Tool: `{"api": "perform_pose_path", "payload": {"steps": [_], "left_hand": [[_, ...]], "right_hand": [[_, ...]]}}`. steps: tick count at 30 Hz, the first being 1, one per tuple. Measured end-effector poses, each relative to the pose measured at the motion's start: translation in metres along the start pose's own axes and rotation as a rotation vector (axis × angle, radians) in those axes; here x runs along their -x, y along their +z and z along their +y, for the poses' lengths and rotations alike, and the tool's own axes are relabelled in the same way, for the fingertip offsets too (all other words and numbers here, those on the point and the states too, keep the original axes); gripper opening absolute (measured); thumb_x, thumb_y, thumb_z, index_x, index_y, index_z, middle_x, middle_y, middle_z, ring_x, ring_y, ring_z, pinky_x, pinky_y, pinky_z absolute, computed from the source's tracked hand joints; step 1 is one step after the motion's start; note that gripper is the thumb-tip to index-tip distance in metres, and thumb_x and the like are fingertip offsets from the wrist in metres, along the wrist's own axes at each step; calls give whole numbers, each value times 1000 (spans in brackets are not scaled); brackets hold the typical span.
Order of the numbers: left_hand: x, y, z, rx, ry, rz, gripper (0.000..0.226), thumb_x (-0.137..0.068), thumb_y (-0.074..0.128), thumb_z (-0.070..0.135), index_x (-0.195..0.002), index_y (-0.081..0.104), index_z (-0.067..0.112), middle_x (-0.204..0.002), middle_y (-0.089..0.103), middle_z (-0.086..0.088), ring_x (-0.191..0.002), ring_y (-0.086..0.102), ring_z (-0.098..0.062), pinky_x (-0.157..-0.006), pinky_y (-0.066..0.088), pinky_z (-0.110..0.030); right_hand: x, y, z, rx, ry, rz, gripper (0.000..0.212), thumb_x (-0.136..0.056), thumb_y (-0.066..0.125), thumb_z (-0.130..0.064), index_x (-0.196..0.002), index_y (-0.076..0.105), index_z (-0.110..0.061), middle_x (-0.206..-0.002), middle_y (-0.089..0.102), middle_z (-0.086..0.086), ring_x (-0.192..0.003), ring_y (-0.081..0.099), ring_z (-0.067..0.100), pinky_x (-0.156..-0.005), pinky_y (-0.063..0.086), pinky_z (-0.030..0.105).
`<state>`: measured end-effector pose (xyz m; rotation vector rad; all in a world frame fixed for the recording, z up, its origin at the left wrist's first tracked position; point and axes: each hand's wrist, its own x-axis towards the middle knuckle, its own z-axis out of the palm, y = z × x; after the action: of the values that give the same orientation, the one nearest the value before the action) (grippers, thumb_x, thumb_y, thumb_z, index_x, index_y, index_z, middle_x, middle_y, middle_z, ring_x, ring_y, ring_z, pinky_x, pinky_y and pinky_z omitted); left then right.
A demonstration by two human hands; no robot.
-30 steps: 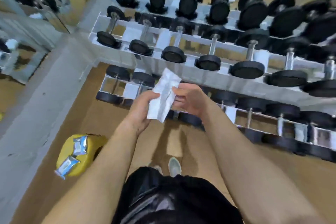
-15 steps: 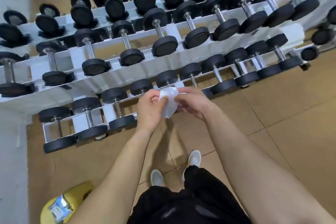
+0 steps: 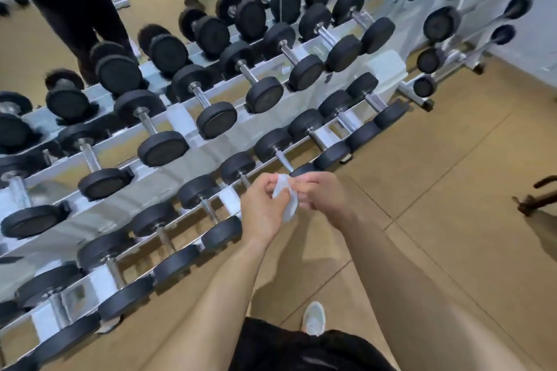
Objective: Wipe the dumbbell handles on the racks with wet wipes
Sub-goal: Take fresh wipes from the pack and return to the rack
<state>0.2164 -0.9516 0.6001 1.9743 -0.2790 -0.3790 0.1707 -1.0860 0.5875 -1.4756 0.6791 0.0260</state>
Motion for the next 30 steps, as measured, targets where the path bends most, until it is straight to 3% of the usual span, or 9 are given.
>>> {"api": "perform_pose_path", "payload": {"steps": [3, 5, 8, 10, 14, 20, 25, 28, 30], "left_hand": [[-24, 41, 27, -11, 25, -20, 26, -90, 71, 17, -87, 61, 40, -87, 68, 21, -82, 62, 10, -67, 44, -4], [-51, 65, 37, 31, -28, -25, 24, -90, 70, 13, -86, 61, 35, -86, 67, 19, -81, 60, 12, -66, 43, -5], [-94, 87, 46, 102, -211, -53, 18, -87, 73, 12, -89, 64, 27, -92, 69, 6, -87, 64, -7, -81, 53, -26], [-132, 104, 52, 239, -373, -159, 18, -86, 73, 5, -96, 66, 19, -98, 72, -7, -85, 69, -20, -83, 58, -38], [-206, 129, 72, 612, -506, -451, 31, -94, 58, -8, -124, 59, -1, -118, 68, -27, -94, 72, -27, -69, 59, -32], [-312, 154, 109, 597, -497, -679, 36, -96, 52, -8, -127, 65, 6, -121, 69, -21, -107, 67, -31, -85, 54, -35], [-381, 171, 129, 612, -550, -644, 31, -96, 55, -8, -118, 65, 11, -99, 76, -8, -85, 73, -19, -72, 58, -29], [-413, 188, 130, 769, -583, -555, 37, -94, 62, -1, -131, 59, 5, -124, 68, -17, -104, 70, -25, -79, 59, -33], [-433, 203, 125, 856, -608, -511, 57, -87, 76, 9, -139, 55, 5, -135, 62, -19, -122, 63, -30, -99, 54, -39]], "right_hand": [[-27, -53, -10, -23, 9, 14, 14, -92, 70, -13, -87, 75, -2, -81, 72, 11, -78, 68, 20, -79, 60, 37], [-49, -83, -18, -25, 0, 49, 9, -93, 71, -14, -85, 74, -12, -75, 73, 1, -74, 69, 14, -77, 62, 37], [-81, -110, -26, -47, 12, 70, 7, -94, 73, -20, -87, 73, -17, -83, 73, -4, -82, 71, 14, -71, 58, 28], [-110, -126, -36, -58, 42, 87, 8, -96, 69, -20, -89, 73, -18, -83, 71, -2, -82, 67, 16, -71, 56, 28], [-164, -155, -72, -118, 18, 62, 18, -102, 56, -9, -95, 71, -4, -73, 70, 1, -66, 64, 12, -64, 54, 25], [-244, -196, -129, -228, 22, 27, 14, -101, 59, -8, -97, 71, -1, -84, 68, 14, -72, 62, 21, -73, 55, 35], [-307, -225, -156, -291, 64, -13, 26, -104, 54, -8, -86, 72, -11, -89, 70, 13, -80, 64, 23, -81, 57, 37], [-342, -245, -165, -444, 88, -43, 20, -105, 49, -3, -93, 65, -3, -102, 69, 21, -92, 68, 28, -84, 61, 35], [-366, -258, -167, -473, 94, -91, 20, -105, 47, -3, -95, 64, 0, -104, 71, 22, -94, 72, 29, -83, 61, 34]]}}
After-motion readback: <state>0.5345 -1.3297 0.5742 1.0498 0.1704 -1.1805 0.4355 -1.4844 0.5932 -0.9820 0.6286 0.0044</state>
